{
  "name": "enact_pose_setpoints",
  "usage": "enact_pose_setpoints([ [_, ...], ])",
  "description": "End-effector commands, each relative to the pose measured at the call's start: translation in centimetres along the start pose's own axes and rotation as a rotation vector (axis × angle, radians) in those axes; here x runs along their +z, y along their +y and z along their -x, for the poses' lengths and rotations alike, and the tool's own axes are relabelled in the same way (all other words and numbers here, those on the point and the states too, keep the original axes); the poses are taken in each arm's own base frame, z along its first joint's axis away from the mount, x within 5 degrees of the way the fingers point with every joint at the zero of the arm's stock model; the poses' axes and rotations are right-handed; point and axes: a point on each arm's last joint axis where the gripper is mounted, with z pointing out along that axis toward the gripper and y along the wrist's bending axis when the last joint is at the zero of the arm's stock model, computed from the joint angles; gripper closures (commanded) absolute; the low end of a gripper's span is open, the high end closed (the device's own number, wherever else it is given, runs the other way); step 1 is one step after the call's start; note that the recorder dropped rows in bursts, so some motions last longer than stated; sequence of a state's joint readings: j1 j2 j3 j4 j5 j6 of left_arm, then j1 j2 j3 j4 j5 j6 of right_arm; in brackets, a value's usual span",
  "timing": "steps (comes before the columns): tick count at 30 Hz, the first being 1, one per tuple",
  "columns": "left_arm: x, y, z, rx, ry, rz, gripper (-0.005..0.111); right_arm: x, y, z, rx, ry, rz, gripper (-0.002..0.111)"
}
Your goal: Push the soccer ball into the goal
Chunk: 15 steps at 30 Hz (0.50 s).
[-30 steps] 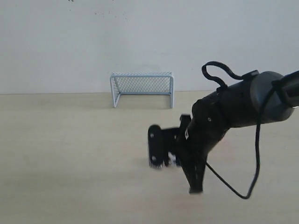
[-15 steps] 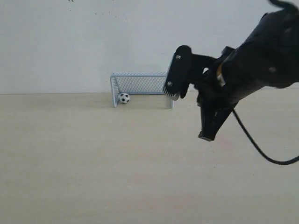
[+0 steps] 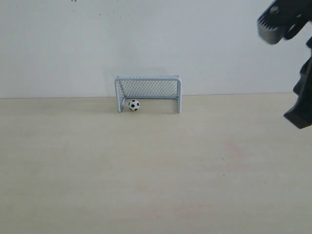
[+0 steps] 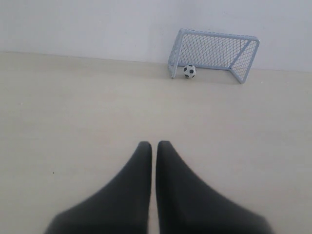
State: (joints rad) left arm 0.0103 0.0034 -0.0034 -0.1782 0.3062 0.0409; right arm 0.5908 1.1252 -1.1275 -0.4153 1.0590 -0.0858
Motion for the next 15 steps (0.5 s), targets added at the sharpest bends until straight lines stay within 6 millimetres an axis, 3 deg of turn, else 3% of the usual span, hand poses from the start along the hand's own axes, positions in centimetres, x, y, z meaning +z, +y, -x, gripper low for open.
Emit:
enact_pose_setpoints([
  [1, 0.0, 0.0, -0.1, 0.007, -0.003, 0.004, 0.102, -4.2, -0.6, -1.8, 0.105, -0.120, 0.022, 0.108],
  [9, 0.0, 0.0, -0.1, 0.007, -0.003, 0.004, 0.102, -10.2, -1.7, -5.8, 0.211, -0.325, -0.024, 0.108],
  [12, 0.0, 0.0, -0.1, 0.007, -0.003, 0.004, 0.102, -10.2, -1.1, -7.3, 0.222, -0.364, -0.025, 0.108],
  [15, 0.0, 0.0, -0.1, 0.007, -0.003, 0.004, 0.102, -8.4, 0.5, -9.0, 0.218, -0.398, 0.007, 0.108],
])
